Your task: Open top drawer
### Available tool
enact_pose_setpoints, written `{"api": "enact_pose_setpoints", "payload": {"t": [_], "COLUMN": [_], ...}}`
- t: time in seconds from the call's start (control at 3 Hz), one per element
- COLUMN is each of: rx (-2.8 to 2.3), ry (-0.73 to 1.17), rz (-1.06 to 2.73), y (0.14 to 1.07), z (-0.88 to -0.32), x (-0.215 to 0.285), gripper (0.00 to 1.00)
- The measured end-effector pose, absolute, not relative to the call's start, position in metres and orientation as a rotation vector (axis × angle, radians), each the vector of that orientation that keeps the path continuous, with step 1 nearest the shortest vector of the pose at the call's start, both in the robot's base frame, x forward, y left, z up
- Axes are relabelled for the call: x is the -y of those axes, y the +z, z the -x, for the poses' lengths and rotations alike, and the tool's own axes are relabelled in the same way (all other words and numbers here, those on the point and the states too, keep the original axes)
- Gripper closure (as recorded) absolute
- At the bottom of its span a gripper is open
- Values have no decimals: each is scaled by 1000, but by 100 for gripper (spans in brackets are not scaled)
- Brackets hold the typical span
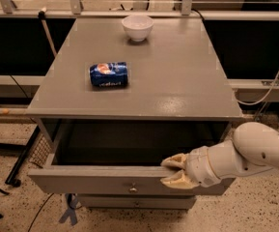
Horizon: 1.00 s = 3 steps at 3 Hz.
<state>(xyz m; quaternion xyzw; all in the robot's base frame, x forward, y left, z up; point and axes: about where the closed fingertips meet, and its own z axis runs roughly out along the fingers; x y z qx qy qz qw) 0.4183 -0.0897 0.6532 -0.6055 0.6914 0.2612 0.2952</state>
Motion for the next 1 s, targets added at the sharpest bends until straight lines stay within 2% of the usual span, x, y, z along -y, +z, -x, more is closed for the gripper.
{"api": "enact_pose_setpoints", "payload": {"t": [1.0], "rx": [-1842], "ry": [693], "rz": [1607], "y": [654], "z": [-414], "x": [90], "gripper": [100]}}
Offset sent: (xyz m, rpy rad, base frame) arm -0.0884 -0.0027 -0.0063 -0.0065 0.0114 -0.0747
